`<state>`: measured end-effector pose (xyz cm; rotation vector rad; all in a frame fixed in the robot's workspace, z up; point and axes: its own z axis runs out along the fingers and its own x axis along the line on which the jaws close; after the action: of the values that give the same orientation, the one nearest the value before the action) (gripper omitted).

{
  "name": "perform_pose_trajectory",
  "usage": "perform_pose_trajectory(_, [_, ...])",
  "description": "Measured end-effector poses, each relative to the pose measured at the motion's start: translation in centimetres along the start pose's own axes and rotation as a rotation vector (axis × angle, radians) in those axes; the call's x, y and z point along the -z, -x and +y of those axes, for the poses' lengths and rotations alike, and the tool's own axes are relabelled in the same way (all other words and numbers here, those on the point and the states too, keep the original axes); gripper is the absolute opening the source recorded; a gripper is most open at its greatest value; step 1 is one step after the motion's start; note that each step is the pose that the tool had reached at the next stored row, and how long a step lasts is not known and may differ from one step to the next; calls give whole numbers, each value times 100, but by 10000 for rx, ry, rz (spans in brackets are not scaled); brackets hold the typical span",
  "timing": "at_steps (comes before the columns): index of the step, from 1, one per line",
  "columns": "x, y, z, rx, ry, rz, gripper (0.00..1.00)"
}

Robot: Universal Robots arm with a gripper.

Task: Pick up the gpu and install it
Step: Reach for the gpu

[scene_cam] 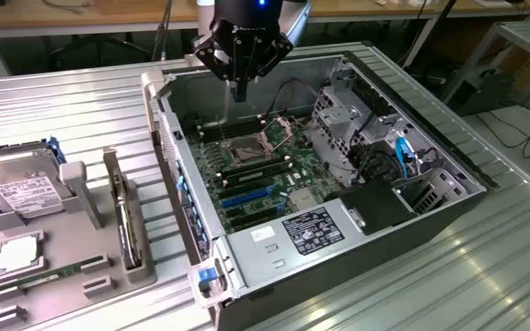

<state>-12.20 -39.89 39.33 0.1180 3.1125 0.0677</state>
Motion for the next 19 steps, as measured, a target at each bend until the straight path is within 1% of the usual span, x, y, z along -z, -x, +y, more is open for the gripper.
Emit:
perform_pose_trajectory(8, [3,-70,-10,0,-1,1,11])
perform_pose_trajectory(15, [5,-153,-35,0,-1,1,11])
perform_pose_trajectory(19, [6,-187,-64,7,1,0,11])
